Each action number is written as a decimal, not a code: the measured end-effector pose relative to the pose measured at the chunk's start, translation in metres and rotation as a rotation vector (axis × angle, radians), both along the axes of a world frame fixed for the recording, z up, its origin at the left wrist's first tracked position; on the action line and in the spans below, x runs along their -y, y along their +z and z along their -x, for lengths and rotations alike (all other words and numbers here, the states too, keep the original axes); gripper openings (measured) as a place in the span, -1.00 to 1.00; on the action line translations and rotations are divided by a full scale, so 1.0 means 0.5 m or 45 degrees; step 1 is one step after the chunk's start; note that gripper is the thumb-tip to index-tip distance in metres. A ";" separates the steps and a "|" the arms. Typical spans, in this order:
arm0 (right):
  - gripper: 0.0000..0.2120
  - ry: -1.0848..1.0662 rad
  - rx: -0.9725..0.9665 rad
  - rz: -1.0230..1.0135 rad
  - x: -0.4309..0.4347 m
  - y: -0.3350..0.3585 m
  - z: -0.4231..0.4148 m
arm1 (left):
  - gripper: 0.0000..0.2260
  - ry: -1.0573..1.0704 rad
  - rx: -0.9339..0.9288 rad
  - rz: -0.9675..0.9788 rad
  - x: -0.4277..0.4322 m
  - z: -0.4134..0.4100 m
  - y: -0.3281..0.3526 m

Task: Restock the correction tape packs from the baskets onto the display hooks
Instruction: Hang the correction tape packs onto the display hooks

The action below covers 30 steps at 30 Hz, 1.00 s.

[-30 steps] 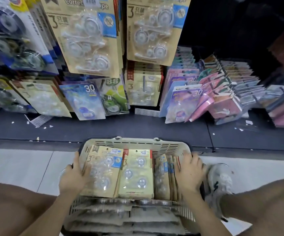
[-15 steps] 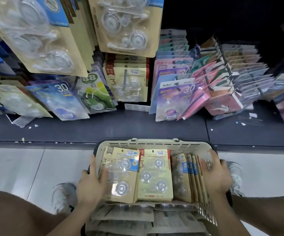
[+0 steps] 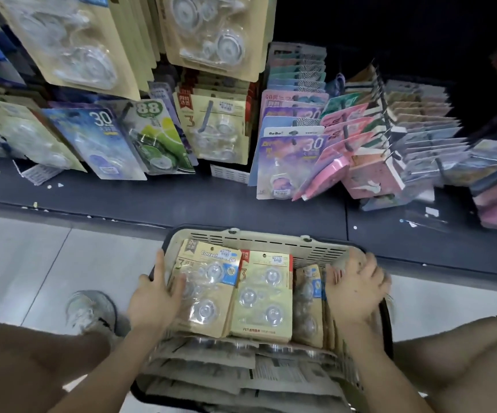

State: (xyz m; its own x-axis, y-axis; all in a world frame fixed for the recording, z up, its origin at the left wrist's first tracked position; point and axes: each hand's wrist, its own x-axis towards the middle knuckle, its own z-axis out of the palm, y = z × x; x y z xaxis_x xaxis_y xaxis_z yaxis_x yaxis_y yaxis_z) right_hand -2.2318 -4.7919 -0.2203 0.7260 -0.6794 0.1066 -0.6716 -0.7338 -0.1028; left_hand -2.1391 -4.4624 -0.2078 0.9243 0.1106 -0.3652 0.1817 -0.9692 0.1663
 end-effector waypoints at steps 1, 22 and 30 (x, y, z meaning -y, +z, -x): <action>-0.45 0.139 0.033 0.006 -0.015 0.005 -0.004 | -0.35 -0.004 -0.014 0.001 0.002 0.004 0.001; -0.60 -0.259 0.279 -1.557 -0.098 0.053 -0.023 | -0.24 -0.073 0.176 0.180 0.002 -0.007 0.023; -0.58 0.083 0.526 -2.276 -0.155 0.204 -0.076 | -0.12 0.228 -0.313 1.626 0.115 0.016 0.185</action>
State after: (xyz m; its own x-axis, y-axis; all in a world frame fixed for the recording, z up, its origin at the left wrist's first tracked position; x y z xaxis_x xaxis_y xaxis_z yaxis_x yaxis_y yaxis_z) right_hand -2.1936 -4.7141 -0.1184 0.8711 -0.1427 -0.4698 -0.3815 0.4056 -0.8306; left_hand -2.1474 -4.5199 -0.1153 0.8279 -0.3226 -0.4588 0.4474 -0.1134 0.8871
